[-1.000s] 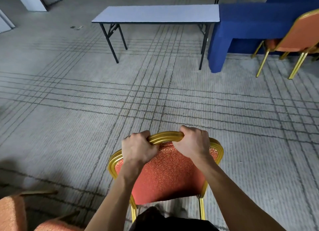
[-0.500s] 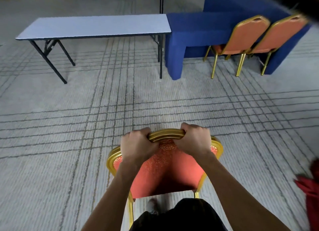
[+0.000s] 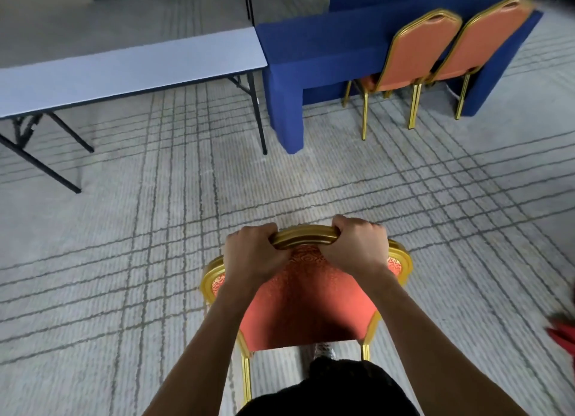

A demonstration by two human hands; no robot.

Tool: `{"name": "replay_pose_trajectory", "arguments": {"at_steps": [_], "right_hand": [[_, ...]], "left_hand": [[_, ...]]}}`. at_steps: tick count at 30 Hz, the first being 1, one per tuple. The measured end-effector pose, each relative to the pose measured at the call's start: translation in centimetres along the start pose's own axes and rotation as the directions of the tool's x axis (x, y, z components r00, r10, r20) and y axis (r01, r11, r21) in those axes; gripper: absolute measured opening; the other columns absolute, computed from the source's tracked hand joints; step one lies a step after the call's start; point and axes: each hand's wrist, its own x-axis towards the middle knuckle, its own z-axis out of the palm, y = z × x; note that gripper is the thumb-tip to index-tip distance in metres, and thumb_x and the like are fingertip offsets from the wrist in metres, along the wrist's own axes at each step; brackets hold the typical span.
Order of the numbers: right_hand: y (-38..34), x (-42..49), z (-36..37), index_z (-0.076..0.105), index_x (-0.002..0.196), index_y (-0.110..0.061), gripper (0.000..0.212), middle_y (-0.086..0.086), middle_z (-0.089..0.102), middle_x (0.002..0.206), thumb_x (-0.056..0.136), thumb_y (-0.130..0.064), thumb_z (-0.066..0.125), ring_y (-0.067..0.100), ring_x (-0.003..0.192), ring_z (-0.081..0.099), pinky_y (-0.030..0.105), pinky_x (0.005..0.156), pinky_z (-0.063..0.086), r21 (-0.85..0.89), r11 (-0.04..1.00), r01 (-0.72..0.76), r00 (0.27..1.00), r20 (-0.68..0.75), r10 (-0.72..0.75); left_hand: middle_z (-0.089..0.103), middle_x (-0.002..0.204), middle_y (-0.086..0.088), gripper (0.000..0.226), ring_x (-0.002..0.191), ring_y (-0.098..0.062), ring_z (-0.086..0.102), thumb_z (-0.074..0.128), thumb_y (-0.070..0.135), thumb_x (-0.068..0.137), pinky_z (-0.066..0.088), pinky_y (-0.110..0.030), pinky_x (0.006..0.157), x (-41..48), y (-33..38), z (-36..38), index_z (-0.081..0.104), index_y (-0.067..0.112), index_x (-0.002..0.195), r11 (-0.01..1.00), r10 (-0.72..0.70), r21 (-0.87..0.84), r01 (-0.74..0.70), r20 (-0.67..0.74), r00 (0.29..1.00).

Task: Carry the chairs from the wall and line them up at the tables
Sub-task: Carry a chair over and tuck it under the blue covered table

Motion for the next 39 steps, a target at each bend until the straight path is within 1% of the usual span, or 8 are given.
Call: {"name": "replay_pose_trajectory", "arguments": {"at_steps": [5,10,15,19,23,29,35,39], "right_hand": [[2.9,6.7,1.0,0.043,0.059,-0.023,0.031,-0.003,0.053,0.048,0.061,-0.05,0.057,0.028,0.045,0.053,0.026,0.05,0.034,0.018,0.998,0.053,0.995,-0.09,-0.051],[5.2,13.4,1.7,0.034,0.058,-0.025,0.036,-0.01,0.032,0.047,0.054,-0.043,0.065,0.021,0.04,0.036,0.024,0.05,0.027,0.006,0.999,0.037,0.994,-0.103,-0.036],[7.0,21.4,4.1,0.037,0.056,-0.021,0.035,-0.005,0.042,0.044,0.054,-0.041,0.066,0.024,0.039,0.043,0.023,0.048,0.025,-0.019,1.0,0.012,0.992,-0.128,-0.014],[7.8,27.5,4.9,0.046,0.056,-0.018,0.031,-0.003,0.049,0.046,0.059,-0.047,0.057,0.028,0.042,0.051,0.026,0.047,0.035,-0.046,0.998,-0.032,0.989,-0.145,0.025],[8.8,32.6,4.8,0.05,0.055,-0.018,0.032,-0.001,0.054,0.047,0.062,-0.048,0.053,0.028,0.044,0.054,0.025,0.046,0.038,-0.056,0.996,-0.066,0.979,-0.197,0.054],[12.5,41.0,4.3,0.053,0.057,-0.018,0.033,-0.001,0.056,0.049,0.058,-0.042,0.075,0.027,0.047,0.058,0.024,0.047,0.036,-0.097,0.986,-0.133,0.976,-0.185,0.113],[17.8,51.2,5.6,0.048,0.054,-0.018,0.026,-0.002,0.046,0.044,0.054,-0.039,0.063,0.027,0.039,0.046,0.022,0.048,0.026,-0.046,0.998,-0.049,0.971,-0.237,0.036],[22.9,57.8,6.2,0.038,0.056,-0.024,0.028,-0.003,0.045,0.045,0.055,-0.041,0.061,0.027,0.039,0.046,0.024,0.048,0.029,0.022,0.999,-0.023,0.969,-0.245,0.028]], "left_hand": [[0.046,0.048,0.001,0.041,0.057,-0.029,0.058,0.075,0.043,0.067,0.04,-0.033,0.054,6.8,2.1,0.9,0.045,0.017,0.057,1.0,0.003,-0.028,-0.003,-0.003,1.0],[0.046,0.046,0.004,0.039,0.048,-0.019,0.045,0.076,0.041,0.069,0.024,-0.029,0.051,13.9,3.6,1.8,0.048,0.016,0.057,0.998,0.052,-0.037,-0.054,-0.033,0.998],[0.056,0.052,-0.001,0.044,0.058,-0.026,0.06,0.074,0.049,0.072,0.04,-0.032,0.055,22.7,4.1,3.6,0.047,0.018,0.057,0.995,0.069,-0.069,-0.072,-0.035,0.997],[0.057,0.054,0.001,0.042,0.06,-0.025,0.061,0.07,0.052,0.072,0.044,-0.033,0.06,29.6,4.6,4.3,0.048,0.018,0.06,0.99,0.102,-0.094,-0.102,-0.001,0.995],[0.058,0.055,0.002,0.038,0.062,-0.023,0.062,0.07,0.05,0.07,0.039,-0.032,0.059,35.8,5.8,4.5,0.051,0.018,0.062,0.982,0.166,-0.088,-0.166,-0.002,0.986],[0.054,0.053,0.004,0.041,0.058,-0.022,0.059,0.071,0.049,0.073,0.034,-0.03,0.058,45.3,9.6,4.8,0.042,0.024,0.057,0.964,0.256,-0.073,-0.257,-0.028,0.966],[0.042,0.044,0.008,0.041,0.044,-0.013,0.046,0.067,0.046,0.071,0.03,-0.027,0.053,54.9,13.2,7.7,0.036,0.026,0.053,0.956,0.271,-0.09,-0.28,-0.094,0.958],[0.044,0.043,0.003,0.044,0.042,-0.019,0.049,0.065,0.048,0.068,0.038,-0.028,0.047,61.7,17.5,9.8,0.029,0.028,0.052,0.954,0.285,-0.059,-0.295,-0.136,0.949]]}}
